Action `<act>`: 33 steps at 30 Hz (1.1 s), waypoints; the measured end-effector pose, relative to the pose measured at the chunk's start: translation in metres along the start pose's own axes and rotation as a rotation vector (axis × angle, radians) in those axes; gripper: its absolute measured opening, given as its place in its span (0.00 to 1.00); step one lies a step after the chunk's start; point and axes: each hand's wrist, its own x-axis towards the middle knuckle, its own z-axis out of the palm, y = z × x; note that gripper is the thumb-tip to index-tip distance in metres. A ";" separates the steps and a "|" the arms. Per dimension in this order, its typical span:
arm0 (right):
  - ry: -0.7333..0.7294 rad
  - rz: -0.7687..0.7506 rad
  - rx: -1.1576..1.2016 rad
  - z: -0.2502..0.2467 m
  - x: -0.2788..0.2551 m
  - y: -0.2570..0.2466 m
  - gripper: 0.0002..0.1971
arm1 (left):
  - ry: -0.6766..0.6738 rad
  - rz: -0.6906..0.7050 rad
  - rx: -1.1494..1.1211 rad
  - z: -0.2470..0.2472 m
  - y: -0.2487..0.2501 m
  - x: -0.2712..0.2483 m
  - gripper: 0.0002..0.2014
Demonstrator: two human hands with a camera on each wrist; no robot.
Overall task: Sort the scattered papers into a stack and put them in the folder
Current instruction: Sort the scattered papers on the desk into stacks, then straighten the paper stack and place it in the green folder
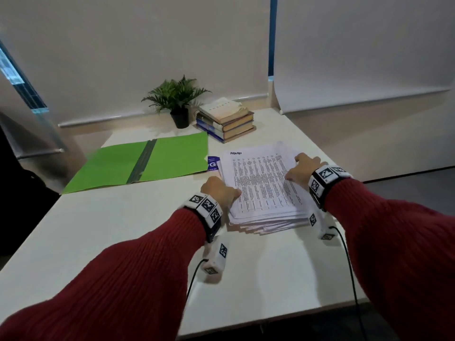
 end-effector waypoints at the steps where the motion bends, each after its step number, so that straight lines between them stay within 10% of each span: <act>1: -0.018 0.052 -0.031 0.001 0.003 0.002 0.42 | 0.027 -0.023 0.109 0.002 0.002 -0.001 0.25; 5: 0.004 0.074 -0.065 0.010 0.008 0.004 0.43 | 0.062 -0.040 0.305 0.011 0.004 -0.001 0.33; 12: -0.117 -0.007 0.216 0.018 -0.002 -0.006 0.12 | -0.062 -0.006 0.156 0.009 -0.004 -0.001 0.48; 17: -0.207 0.049 0.284 0.017 -0.020 -0.001 0.19 | -0.111 -0.058 -0.041 -0.006 -0.016 -0.021 0.27; 22: -0.300 0.045 0.518 0.044 -0.041 0.010 0.48 | -0.184 -0.145 -0.182 -0.032 -0.035 -0.034 0.34; 27: -0.393 -0.135 0.839 0.066 -0.088 0.000 0.19 | -0.233 -0.118 -0.428 -0.063 -0.074 -0.054 0.32; 33: -0.463 -0.448 1.003 0.072 -0.126 -0.038 0.32 | -0.321 0.123 -0.693 -0.108 -0.111 -0.094 0.24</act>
